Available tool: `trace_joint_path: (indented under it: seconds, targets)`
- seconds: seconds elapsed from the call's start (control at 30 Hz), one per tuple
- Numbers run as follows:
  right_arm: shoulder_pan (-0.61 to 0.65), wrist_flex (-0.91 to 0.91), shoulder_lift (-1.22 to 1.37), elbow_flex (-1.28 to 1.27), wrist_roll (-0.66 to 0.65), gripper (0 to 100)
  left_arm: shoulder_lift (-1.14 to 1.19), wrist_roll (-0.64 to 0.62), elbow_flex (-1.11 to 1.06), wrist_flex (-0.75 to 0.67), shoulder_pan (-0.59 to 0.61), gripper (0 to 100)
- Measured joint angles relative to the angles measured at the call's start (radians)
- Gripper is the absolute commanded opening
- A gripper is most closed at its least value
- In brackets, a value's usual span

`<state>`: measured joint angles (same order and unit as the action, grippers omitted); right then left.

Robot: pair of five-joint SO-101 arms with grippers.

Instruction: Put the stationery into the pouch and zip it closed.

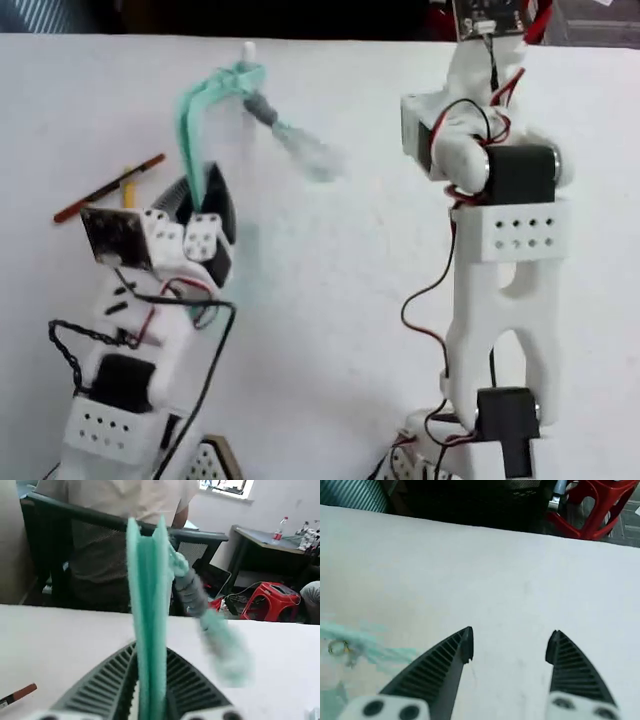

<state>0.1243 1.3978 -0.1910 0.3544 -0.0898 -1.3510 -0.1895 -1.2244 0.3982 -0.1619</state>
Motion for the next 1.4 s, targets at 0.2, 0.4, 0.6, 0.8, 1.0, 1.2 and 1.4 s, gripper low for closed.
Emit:
trace_joint_path:
  seconds: [0.2, 0.4, 0.6, 0.8, 1.0, 1.2, 1.4]
  targets:
    - [-0.006, 0.003, 0.002, -0.066, 0.0, 23.3, -0.051, 0.126, -0.071, -0.025, -0.097, 2]
    - [-0.008, 0.037, 0.002, -0.074, 0.0, 23.3, -0.075, 0.077, -0.084, -0.014, -0.077, 2]
    - [-0.008, 0.043, 0.002, -0.074, 0.0, 23.3, -0.115, 0.081, -0.051, 0.043, -0.04, 2]
    - [-0.008, 0.055, 0.002, -0.074, 0.0, 13.4, -0.109, 0.227, -0.006, 0.072, -0.186, 2]
    - [-0.008, 0.052, 0.002, -0.074, 0.0, 1.5, -0.11, 0.285, 0.014, 0.135, -0.21, 2]
    - [-0.003, -0.12, 0.058, -0.186, 0.0, 1.8, -0.121, 0.247, 0.012, 0.117, -0.265, 2]
    - [-0.002, -0.258, 0.247, -0.262, -0.002, 1.8, -0.121, 0.252, 0.012, 0.06, -0.324, 2]
